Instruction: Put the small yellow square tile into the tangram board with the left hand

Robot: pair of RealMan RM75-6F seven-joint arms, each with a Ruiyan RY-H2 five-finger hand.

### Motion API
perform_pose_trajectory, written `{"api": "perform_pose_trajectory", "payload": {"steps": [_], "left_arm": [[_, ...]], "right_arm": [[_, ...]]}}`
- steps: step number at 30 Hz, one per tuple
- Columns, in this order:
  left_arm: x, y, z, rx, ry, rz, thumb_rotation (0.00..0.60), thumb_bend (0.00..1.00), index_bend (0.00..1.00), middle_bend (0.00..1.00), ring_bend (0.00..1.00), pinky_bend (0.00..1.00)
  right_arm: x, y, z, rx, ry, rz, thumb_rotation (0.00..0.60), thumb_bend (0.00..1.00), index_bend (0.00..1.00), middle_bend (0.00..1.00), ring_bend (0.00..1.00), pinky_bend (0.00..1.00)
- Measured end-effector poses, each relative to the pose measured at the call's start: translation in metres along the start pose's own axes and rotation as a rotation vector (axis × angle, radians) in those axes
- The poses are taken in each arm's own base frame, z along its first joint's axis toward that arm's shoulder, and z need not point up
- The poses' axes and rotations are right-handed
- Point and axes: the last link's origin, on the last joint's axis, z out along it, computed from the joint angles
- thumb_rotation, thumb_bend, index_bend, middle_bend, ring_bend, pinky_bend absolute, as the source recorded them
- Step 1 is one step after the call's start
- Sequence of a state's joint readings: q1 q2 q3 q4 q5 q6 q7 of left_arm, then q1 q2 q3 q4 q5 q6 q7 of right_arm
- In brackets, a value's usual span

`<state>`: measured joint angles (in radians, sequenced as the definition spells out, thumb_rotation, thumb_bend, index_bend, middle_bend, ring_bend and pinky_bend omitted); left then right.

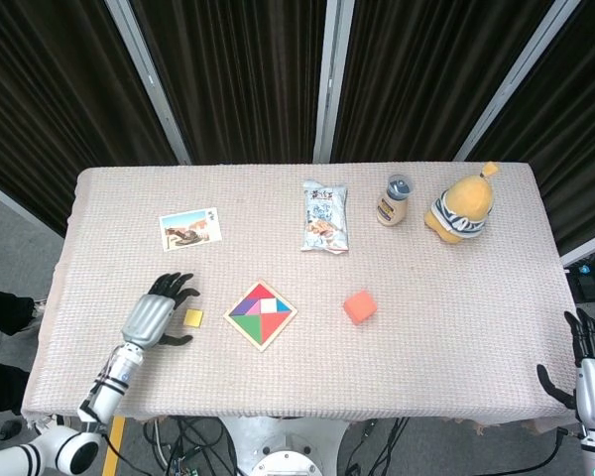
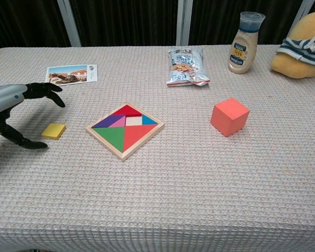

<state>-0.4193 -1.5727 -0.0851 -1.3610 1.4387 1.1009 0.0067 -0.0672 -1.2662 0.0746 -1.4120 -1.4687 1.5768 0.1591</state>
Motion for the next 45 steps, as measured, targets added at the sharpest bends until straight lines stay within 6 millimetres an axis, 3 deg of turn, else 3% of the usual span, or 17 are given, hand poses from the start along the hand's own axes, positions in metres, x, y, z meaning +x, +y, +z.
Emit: {"api": "perform_pose_trajectory", "payload": {"steps": [32,45], "left_arm": [[-0.0082,-0.0053,0.0074,0.037,-0.06,-0.039,0.6,0.35,0.38,0.07,0.0,0.01],[-0.005,-0.0011,0.0083,0.032,-0.057,-0.052,0.6,0.38,0.44,0.07,0.0,0.01]], "right_arm": [[-0.0024,0.0044,-0.0005,-0.012,-0.01,-0.003,0.6,0.2,0.0,0.0,0.0,0.0],[-0.0032,0.0059,-0.001,-0.016,-0.011,-0.001,0.6,0.2,0.0,0.0,0.0,0.0]]}}
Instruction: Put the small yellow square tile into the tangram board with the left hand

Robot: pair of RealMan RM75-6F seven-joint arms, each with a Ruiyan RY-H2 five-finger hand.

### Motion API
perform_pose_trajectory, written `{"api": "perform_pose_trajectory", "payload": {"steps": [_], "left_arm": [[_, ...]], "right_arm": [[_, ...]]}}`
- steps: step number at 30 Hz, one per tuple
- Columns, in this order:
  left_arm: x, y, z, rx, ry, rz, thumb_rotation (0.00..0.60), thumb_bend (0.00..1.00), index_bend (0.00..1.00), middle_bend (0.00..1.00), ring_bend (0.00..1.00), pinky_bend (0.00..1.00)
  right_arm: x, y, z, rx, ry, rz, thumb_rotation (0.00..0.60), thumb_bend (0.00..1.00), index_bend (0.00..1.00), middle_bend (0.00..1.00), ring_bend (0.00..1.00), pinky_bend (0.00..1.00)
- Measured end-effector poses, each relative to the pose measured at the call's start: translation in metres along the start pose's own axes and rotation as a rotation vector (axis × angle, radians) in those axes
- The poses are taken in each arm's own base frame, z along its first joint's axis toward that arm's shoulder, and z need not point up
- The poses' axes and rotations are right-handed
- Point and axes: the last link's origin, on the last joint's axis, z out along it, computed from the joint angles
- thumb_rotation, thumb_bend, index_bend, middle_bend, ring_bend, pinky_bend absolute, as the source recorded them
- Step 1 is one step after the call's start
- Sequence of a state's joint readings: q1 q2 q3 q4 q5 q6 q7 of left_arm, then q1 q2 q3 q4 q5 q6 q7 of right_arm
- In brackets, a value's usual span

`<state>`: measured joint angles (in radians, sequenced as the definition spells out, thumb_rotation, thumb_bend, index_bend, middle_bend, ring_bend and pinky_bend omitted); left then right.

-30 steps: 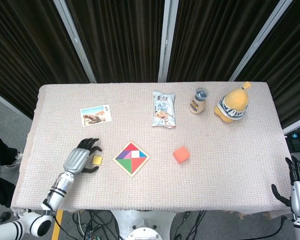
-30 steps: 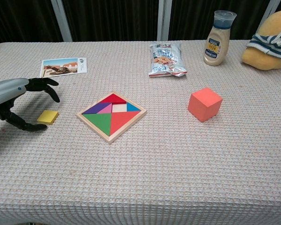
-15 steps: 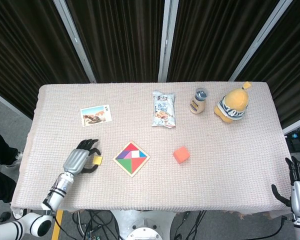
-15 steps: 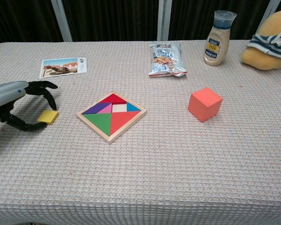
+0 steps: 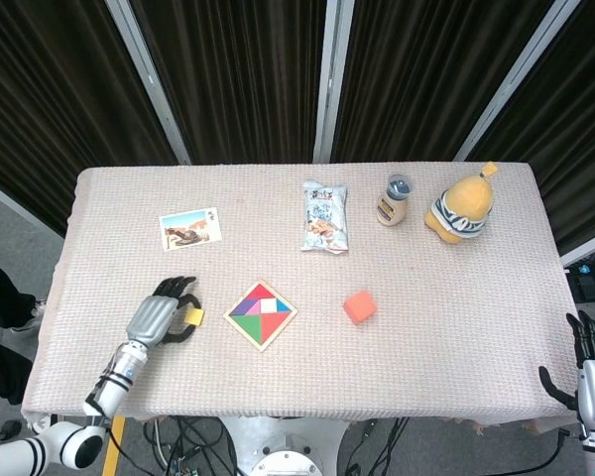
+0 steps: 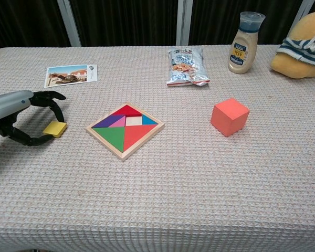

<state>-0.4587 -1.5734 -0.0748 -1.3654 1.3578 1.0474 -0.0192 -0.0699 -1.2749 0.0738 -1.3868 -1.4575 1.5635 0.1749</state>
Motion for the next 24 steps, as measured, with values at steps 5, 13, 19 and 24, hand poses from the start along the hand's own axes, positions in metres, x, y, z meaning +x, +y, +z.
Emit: {"api": "perform_pose_trajectory", "payload": {"steps": [5,13,19,24], "left_arm": [[0.007,0.01,0.004,-0.019,0.003,-0.02,0.6,0.38,0.44,0.07,0.0,0.01],[0.02,0.042,0.015,-0.055,0.007,-0.051,0.6,0.38,0.46,0.07,0.0,0.0],[0.016,0.066,0.023,-0.015,0.012,-0.048,0.6,0.38,0.47,0.07,0.0,0.0],[0.007,0.095,0.029,0.025,0.028,-0.07,0.6,0.38,0.48,0.08,0.0,0.0]], "right_arm": [[0.0,0.001,0.001,-0.004,0.001,0.001,0.6,0.2,0.0,0.0,0.0,0.0],[-0.001,0.001,0.001,-0.005,-0.007,0.013,0.6,0.2,0.0,0.0,0.0,0.0],[0.001,-0.001,0.001,0.006,-0.005,0.027,0.6,0.2,0.0,0.0,0.0,0.0],[0.002,-0.007,0.002,0.024,-0.008,0.035,0.6,0.2,0.0,0.0,0.0,0.0]]}}
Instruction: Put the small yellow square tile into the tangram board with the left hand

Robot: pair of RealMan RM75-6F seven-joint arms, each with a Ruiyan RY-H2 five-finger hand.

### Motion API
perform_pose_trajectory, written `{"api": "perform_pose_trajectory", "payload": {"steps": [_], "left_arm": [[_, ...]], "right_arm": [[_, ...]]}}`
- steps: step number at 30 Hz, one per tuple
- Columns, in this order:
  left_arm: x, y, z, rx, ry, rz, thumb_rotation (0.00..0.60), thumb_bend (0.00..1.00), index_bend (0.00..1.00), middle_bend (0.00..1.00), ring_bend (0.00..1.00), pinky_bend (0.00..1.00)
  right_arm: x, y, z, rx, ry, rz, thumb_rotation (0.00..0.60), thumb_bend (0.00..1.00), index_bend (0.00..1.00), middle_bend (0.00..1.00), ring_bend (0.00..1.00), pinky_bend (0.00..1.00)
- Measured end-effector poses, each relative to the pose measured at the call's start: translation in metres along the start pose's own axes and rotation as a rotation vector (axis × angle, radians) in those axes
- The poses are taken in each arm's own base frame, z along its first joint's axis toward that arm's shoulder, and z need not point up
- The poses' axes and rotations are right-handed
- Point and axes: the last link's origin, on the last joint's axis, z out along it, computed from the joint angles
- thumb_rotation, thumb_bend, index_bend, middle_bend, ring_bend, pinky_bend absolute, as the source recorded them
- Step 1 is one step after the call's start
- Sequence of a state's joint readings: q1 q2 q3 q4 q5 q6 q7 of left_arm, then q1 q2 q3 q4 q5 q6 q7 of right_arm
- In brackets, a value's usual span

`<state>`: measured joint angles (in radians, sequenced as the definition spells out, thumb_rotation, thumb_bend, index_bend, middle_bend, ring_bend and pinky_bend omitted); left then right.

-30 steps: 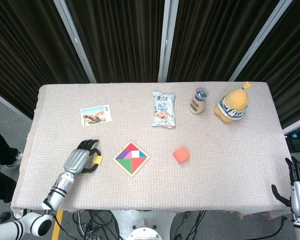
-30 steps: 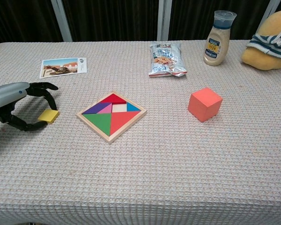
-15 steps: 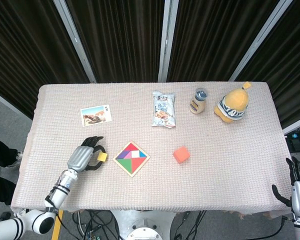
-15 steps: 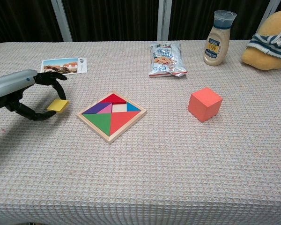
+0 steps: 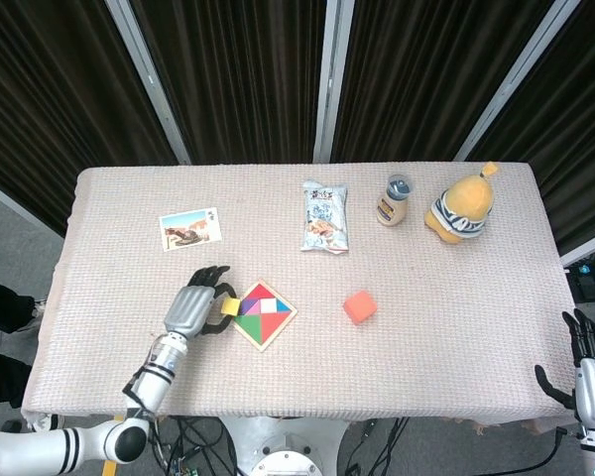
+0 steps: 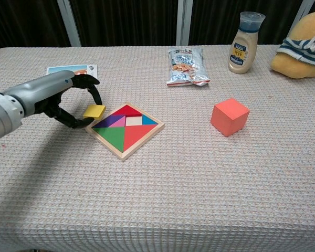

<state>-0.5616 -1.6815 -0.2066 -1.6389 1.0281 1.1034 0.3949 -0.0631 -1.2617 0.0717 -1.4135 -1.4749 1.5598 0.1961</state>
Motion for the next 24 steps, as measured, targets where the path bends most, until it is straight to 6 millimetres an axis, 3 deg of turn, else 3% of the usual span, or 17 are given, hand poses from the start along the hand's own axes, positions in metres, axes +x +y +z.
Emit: {"api": "perform_pose_trajectory", "payload": {"steps": [11,24], "left_arm": [[-0.015,0.038,0.011,0.065,0.024,0.025,0.6,0.38,0.48,0.09,0.0,0.0],[-0.026,0.055,0.022,0.152,0.024,0.008,0.6,0.4,0.5,0.1,0.0,0.0]], "right_arm": [[0.001,-0.004,0.002,0.006,0.002,0.0,0.6,0.2,0.0,0.0,0.0,0.0],[0.0,-0.001,0.002,0.0,0.004,0.001,0.6,0.2,0.0,0.0,0.0,0.0]]}}
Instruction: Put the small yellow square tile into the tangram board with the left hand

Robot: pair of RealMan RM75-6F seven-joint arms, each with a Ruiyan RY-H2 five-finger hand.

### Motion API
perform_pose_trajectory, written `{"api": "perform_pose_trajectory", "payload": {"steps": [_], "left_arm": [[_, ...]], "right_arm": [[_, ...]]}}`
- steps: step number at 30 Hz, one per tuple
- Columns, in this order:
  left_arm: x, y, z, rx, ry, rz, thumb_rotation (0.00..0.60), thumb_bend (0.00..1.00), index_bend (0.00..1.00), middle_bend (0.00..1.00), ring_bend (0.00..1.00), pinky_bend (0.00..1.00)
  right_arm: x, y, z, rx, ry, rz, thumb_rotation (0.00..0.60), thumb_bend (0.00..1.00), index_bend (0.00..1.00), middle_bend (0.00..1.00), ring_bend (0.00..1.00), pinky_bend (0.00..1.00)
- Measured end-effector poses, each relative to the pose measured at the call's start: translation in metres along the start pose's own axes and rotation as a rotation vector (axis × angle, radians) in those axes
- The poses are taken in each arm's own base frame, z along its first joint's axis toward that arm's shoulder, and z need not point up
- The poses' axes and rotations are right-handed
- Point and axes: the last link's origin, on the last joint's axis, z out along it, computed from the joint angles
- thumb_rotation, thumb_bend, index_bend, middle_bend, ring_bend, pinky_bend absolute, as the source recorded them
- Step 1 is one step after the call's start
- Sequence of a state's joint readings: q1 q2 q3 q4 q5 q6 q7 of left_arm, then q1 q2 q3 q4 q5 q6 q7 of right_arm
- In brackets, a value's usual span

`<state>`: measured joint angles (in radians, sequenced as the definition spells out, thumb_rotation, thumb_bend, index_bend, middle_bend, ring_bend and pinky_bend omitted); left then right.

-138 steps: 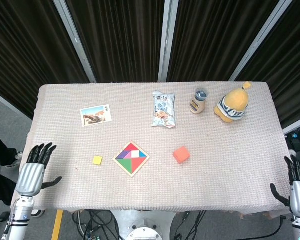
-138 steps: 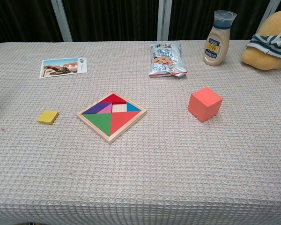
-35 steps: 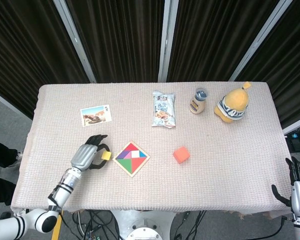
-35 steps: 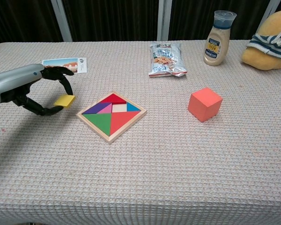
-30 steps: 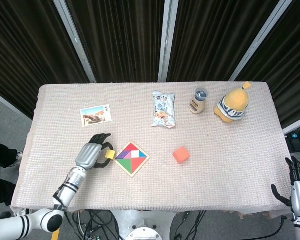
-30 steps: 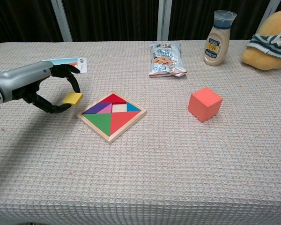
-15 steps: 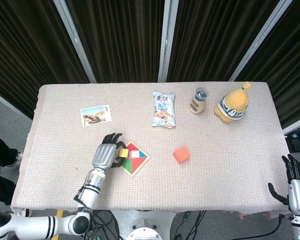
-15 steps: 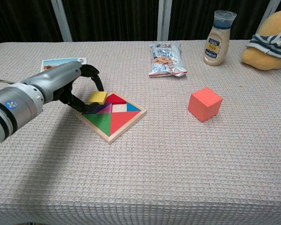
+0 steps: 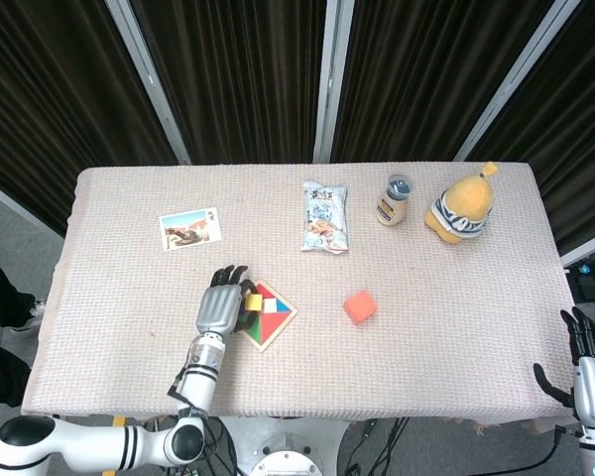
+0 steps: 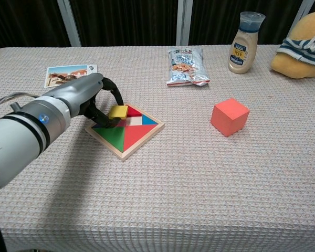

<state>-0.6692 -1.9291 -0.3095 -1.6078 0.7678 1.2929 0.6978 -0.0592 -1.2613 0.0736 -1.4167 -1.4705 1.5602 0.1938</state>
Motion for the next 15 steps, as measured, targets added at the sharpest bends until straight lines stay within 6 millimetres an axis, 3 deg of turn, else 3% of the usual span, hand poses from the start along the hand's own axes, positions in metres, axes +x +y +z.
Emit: {"api": "perform_pose_trajectory", "payload": {"steps": [15], "left_arm": [[-0.012,0.015,-0.002,0.027,0.0,0.041,0.6,0.4,0.51,0.1,0.0,0.0]], "right_arm": [[0.001,0.002,-0.001,-0.003,0.004,0.008,0.6,0.2,0.0,0.0,0.0,0.0]]}}
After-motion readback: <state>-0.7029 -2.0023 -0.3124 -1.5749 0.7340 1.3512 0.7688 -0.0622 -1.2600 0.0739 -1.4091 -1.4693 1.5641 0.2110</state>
